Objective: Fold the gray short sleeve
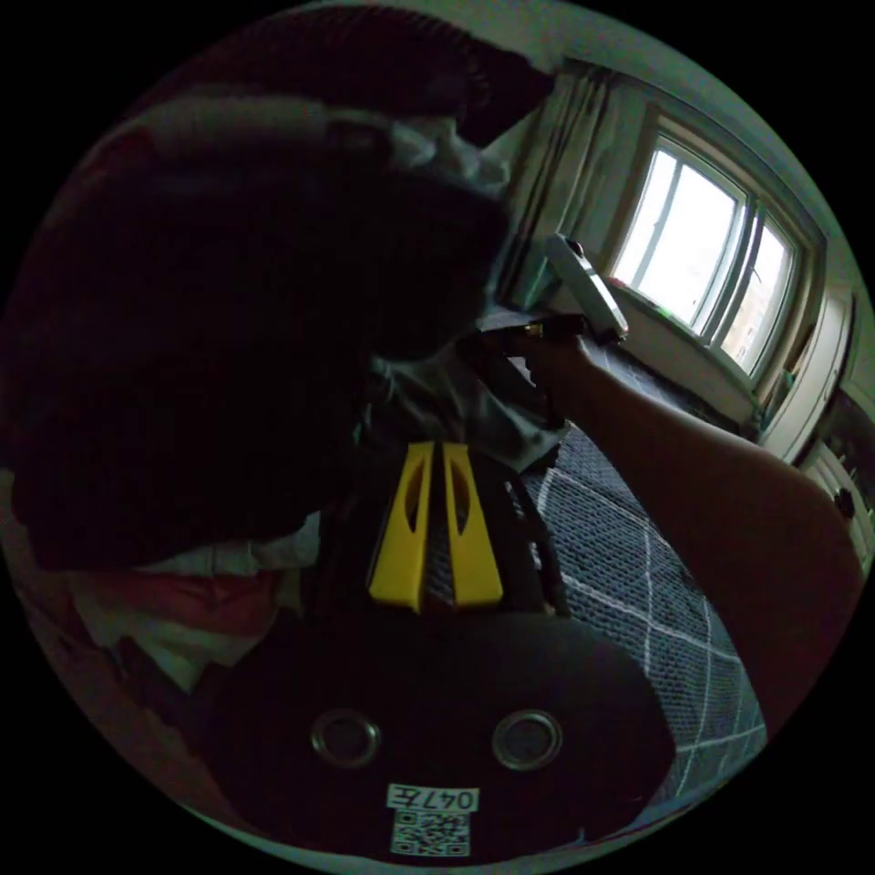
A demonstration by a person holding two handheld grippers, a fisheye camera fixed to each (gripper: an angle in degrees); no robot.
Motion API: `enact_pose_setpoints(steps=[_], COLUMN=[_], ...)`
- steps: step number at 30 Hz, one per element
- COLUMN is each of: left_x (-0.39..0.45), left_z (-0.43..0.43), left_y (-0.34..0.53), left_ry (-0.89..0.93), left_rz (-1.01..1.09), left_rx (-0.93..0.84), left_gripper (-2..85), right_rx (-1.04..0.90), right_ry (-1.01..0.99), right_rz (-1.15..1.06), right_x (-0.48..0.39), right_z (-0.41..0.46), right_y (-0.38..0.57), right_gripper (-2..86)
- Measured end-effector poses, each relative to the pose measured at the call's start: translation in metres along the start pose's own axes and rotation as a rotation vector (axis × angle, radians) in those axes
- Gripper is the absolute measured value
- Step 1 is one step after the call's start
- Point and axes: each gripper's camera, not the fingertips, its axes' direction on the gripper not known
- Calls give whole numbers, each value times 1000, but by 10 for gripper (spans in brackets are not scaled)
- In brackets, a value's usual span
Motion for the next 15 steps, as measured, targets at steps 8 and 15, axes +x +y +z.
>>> enact_pose_setpoints(steps=[8, 15], left_x=[83, 91], left_z=[-31, 38], left_y=[-1, -43], left_ry=[-118, -102], left_rz=[400, 366], left_rx=[535, 244], left_gripper=[-10, -8], right_rx=[312, 242], right_ry=[52, -118], right_rz=[79, -42], right_x=[45, 50], right_z=[-36, 53], right_y=[-1, -34], right_gripper=[42, 13])
